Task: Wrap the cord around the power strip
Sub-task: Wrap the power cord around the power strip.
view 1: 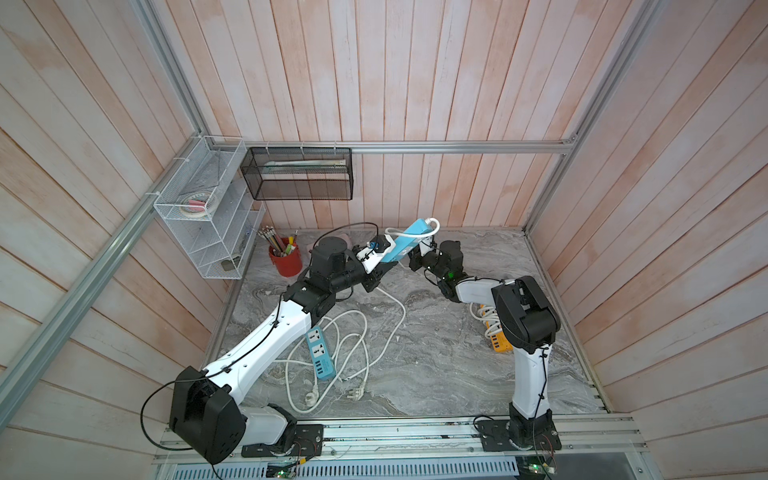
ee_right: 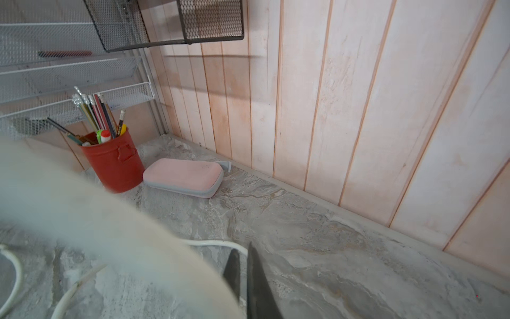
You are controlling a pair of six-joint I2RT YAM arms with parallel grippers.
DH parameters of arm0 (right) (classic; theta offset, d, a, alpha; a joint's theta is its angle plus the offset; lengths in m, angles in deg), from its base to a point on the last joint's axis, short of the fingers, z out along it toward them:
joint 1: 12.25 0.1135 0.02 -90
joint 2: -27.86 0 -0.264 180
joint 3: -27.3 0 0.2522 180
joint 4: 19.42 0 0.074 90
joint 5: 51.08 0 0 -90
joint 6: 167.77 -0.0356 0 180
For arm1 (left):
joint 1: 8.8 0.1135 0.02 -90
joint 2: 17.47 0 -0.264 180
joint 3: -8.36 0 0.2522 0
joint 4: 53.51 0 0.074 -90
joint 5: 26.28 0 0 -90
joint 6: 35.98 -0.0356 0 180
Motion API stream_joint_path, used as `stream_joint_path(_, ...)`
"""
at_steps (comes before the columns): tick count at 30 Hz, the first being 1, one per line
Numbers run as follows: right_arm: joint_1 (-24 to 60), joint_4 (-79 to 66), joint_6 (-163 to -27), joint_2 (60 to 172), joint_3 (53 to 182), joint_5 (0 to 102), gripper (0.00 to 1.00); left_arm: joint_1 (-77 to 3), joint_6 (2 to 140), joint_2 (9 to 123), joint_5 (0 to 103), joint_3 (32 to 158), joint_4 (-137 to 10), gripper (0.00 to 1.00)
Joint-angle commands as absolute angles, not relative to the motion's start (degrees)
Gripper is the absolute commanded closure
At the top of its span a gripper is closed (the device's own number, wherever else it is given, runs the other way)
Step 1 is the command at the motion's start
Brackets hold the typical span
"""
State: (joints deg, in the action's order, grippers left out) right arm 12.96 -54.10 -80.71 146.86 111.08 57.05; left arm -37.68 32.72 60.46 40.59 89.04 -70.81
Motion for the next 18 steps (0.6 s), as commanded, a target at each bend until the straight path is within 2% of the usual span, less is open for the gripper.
stream_joint_path(1,15.5,-51.96,-74.54,141.79,105.7,49.52,0.98,-34.35,36.18,61.83,44.5,94.06,-72.04,1.0)
stream_joint_path(5,18.15,-46.34,-65.48,134.47,98.77,39.86,1.0,-30.98,34.5,65.13,46.69,97.24,-78.05,1.0)
stream_joint_path(11,21.62,-42.88,-53.23,125.78,93.81,21.92,1.0,-27.48,33.69,71.18,55.99,99.7,-83.49,1.0)
stream_joint_path(14,23.87,-44.75,-44.79,121.27,92.14,18.55,1.0,-27.38,32.48,74.0,57.45,101.39,-87.58,1.0)
stream_joint_path(18,26.14,-44.16,-36.75,115.72,94.0,21.79,1.0,-28.68,31.79,76.79,56.35,102.42,-92.11,1.0)
